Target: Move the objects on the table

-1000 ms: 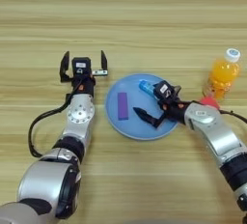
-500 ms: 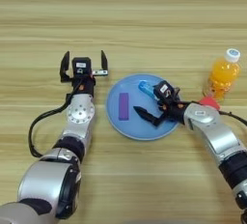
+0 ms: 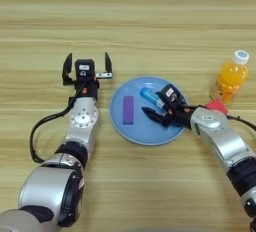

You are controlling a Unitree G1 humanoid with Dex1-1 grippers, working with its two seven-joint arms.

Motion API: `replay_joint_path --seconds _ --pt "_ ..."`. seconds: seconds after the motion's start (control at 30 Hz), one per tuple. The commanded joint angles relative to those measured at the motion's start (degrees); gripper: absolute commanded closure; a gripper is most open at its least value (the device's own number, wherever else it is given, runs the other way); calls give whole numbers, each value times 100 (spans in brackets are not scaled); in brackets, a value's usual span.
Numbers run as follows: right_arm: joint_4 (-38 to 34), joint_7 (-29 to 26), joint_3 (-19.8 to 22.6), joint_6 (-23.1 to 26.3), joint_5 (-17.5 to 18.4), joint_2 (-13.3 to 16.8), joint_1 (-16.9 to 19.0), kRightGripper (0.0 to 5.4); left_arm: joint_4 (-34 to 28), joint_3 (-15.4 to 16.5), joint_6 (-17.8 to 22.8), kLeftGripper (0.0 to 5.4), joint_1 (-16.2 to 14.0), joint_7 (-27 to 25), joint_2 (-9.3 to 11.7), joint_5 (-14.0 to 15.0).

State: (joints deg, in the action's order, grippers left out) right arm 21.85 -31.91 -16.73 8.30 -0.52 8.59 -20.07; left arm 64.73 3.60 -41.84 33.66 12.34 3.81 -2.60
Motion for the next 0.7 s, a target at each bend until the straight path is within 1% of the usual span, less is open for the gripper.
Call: replay_joint_path --seconds 0.03,0.5,0.7 --pt "185 24 -39 238 -177 159 187 253 -11 -24 65 0 75 43 -28 -111" --pt "116 27 -17 231 -154 183 238 390 -3 10 73 0 85 59 -57 -168" --pt "100 30 -8 235 -146 185 249 398 -3 24 73 0 85 61 -65 -184"
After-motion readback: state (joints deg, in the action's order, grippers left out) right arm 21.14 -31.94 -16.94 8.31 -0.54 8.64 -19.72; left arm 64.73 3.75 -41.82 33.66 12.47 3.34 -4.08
